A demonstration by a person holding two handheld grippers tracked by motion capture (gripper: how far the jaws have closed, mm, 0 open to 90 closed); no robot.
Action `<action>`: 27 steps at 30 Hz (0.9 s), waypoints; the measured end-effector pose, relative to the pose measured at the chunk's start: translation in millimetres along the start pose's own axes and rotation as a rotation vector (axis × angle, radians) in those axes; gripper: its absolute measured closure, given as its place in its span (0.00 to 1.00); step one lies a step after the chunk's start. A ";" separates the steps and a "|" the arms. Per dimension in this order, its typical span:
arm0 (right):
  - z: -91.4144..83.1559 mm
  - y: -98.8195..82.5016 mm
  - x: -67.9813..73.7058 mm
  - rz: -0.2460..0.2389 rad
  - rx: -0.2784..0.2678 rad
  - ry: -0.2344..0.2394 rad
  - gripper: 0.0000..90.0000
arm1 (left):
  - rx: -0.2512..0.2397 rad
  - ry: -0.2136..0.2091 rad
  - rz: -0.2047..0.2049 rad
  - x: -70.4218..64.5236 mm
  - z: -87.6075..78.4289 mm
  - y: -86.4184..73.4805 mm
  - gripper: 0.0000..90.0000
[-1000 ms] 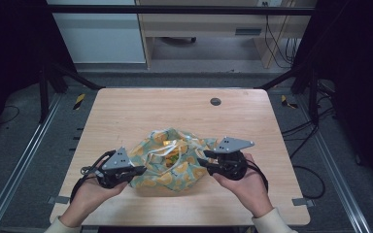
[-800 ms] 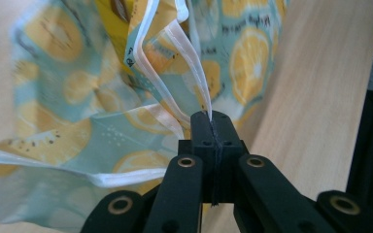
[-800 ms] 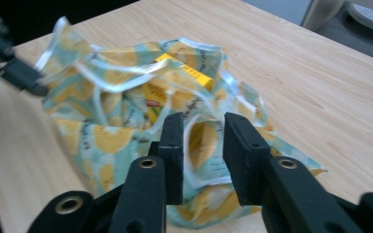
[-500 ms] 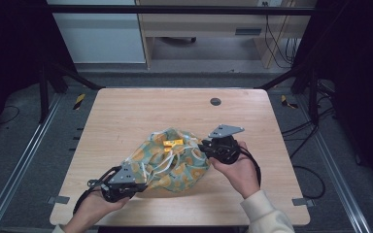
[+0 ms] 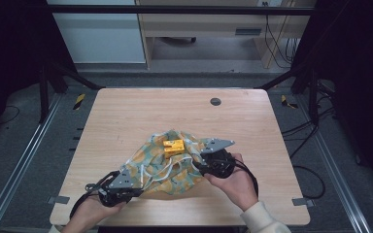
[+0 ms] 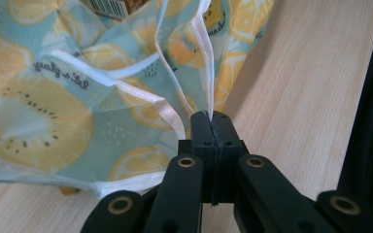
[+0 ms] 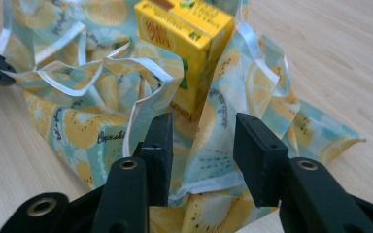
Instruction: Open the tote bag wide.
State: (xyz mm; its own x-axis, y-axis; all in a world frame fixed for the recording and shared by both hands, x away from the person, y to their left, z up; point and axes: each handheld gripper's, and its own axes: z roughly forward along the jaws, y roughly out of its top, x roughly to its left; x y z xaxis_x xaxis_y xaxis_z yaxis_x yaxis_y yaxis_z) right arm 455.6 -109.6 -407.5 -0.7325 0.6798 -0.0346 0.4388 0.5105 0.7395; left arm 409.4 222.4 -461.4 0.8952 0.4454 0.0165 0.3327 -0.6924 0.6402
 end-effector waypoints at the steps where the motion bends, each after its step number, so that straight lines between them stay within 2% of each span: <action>1: 0.6 -2.4 0.2 0.000 0.010 -0.003 0.63 | 0.005 0.001 -0.001 -0.7 0.1 -1.5 1.00; 5: 2.4 -1.6 -4.4 0.013 0.005 -0.011 0.58 | 0.014 -0.001 -0.002 -0.1 1.0 -4.3 1.00; 10: 11.4 9.5 -14.7 0.032 -0.005 -0.024 0.53 | 0.017 -0.002 -0.003 -0.4 2.9 -4.7 1.00; 12: 18.4 12.6 -19.0 0.053 0.000 0.003 0.53 | 0.016 -0.003 -0.006 -0.4 3.7 -5.2 1.00; 13: 26.2 13.3 -21.0 0.053 0.018 0.024 0.61 | 0.018 -0.001 -0.004 0.0 3.9 -5.4 1.00; 14: 26.2 13.3 -21.0 0.053 0.018 0.024 0.61 | 0.024 0.000 -0.002 0.5 3.9 -5.6 1.00; 15: 29.5 13.1 -21.1 0.047 0.033 0.033 0.67 | 0.026 0.002 -0.003 1.1 4.4 -6.2 1.00; 16: 32.4 12.6 -21.9 0.043 0.036 0.023 0.79 | 0.025 0.003 -0.006 1.3 4.7 -6.7 1.00; 18: 33.1 12.2 -24.9 0.044 0.036 0.017 0.89 | 0.029 0.005 -0.007 2.8 4.8 -7.6 1.00; 19: 33.2 11.1 -31.0 0.062 0.027 0.003 0.95 | 0.033 0.012 -0.011 4.1 4.4 -8.3 1.00; 21: 33.2 10.1 -33.9 0.069 0.027 -0.006 0.97 | 0.034 0.012 -0.014 5.0 4.2 -8.7 1.00; 25: 35.8 1.6 -48.4 0.087 0.055 -0.052 0.98 | 0.043 0.015 -0.016 6.2 4.5 -9.3 1.00; 27: 39.0 -6.7 -58.2 0.115 0.068 -0.066 0.98 | 0.048 0.015 -0.014 5.8 5.5 -9.3 1.00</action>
State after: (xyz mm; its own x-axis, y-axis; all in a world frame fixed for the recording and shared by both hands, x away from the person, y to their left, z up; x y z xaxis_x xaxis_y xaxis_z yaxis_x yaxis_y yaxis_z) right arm 515.6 -132.1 -436.7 -0.6405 0.7679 0.0026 0.5541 0.4599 0.6939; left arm 413.1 228.3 -471.5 0.8860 0.4633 0.0200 0.3589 -0.7123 0.6032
